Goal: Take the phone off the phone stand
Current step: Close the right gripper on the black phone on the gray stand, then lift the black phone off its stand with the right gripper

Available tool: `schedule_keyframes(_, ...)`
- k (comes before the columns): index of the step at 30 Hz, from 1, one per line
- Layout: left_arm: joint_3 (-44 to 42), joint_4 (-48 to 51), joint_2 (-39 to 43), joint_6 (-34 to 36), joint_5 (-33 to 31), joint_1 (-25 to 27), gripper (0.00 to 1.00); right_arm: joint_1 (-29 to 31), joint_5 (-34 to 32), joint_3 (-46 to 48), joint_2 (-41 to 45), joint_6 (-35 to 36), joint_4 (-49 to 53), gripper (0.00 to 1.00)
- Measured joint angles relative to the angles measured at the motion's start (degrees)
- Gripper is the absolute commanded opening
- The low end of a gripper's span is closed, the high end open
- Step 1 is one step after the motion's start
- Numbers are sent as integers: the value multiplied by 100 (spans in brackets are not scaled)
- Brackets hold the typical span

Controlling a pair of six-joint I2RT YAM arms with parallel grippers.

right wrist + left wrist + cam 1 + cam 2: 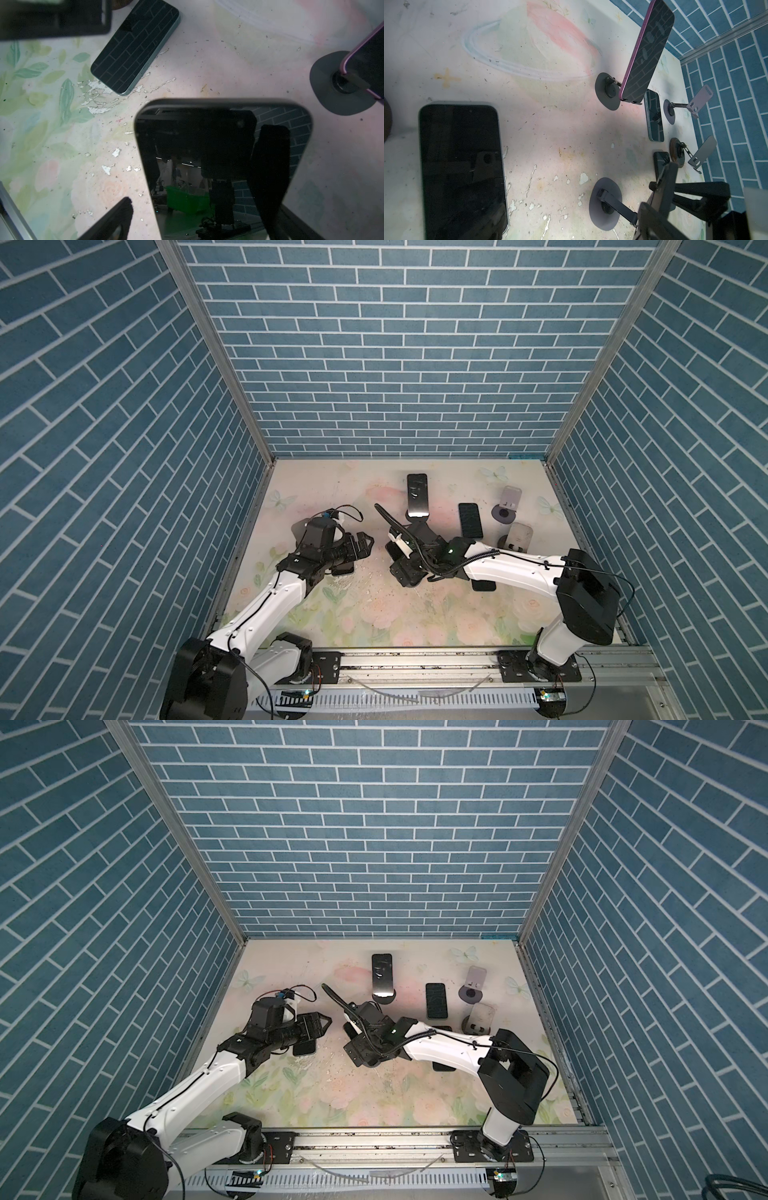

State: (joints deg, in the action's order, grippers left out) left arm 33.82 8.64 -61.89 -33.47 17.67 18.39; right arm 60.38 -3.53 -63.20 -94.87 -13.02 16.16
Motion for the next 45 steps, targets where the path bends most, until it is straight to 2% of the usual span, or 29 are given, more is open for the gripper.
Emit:
schedule_keyframes(7,0,-42,-101,-2,2,2,100,11,-232,0,-33,7,-50,84)
schedule_keyframes(13,0,-48,-114,-9,2,2,100,11,-328,2,-37,48,-122,65)
schedule_keyframes(24,0,-57,-114,-37,0,2,100,26,-450,-7,-37,44,-114,48)
schedule_keyframes(34,0,-81,-173,-44,-2,2,100,26,-813,-170,162,-50,59,47)
schedule_keyframes(45,0,-83,-179,-50,-2,2,100,-175,-1528,-527,448,-358,446,45)
